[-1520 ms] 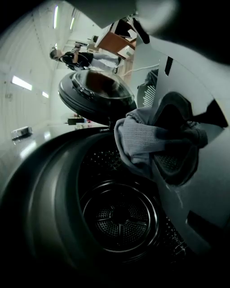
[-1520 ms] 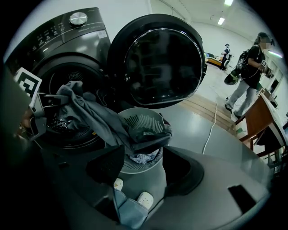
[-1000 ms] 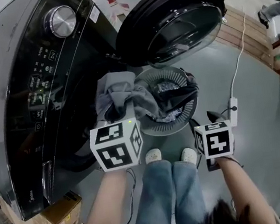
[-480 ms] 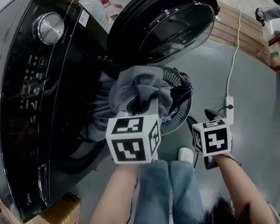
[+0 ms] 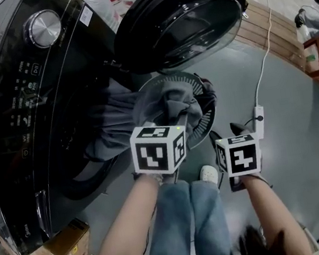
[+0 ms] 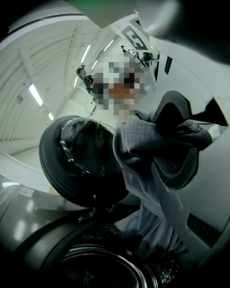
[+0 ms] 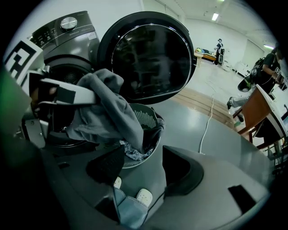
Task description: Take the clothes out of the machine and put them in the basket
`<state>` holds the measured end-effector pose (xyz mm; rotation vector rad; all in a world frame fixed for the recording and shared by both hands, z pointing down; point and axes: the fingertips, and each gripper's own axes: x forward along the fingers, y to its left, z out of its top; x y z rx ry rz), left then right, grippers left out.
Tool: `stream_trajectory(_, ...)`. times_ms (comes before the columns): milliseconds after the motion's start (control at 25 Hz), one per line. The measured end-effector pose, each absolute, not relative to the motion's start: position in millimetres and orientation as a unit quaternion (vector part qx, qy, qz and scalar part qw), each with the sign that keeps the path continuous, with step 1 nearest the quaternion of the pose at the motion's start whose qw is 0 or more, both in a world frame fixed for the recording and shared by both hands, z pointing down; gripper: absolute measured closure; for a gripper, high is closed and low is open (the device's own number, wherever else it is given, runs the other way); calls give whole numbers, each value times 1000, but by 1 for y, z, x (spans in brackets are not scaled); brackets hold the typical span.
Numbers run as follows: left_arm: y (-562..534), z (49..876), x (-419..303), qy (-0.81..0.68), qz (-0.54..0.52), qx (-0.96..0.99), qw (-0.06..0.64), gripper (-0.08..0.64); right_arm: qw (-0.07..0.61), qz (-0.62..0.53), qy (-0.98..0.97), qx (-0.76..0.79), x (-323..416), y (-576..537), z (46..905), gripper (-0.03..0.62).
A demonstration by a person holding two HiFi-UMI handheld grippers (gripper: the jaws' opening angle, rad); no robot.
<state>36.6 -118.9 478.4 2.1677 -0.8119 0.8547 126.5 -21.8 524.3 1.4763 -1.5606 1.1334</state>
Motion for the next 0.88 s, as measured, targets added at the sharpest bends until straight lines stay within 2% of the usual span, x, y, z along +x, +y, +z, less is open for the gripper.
stream_trajectory(80,-110,499,36,-301,354,817,340,425,348,441,-601,569,125,-20,528,327)
stream_trajectory(120,-108,508,34,-301,368,812,338,354,347,442,-601,569,124,-20,530,327)
stream_trajectory(160,-106,515,32,-303,377,809,333,234,346,443,-601,568,122,-19,531,327)
stream_trajectory(200,-106,520,30,-307,384,808,325,146,347,443,-601,568,121,-19,532,327)
stream_trajectory(320,-107,529,20,-321,398,804,303,104,347,445,-600,567,116,-18,534,327)
stream_trajectory(880,-136,556,-94,-413,447,749,262,38,349,451,-598,564,88,-23,547,327)
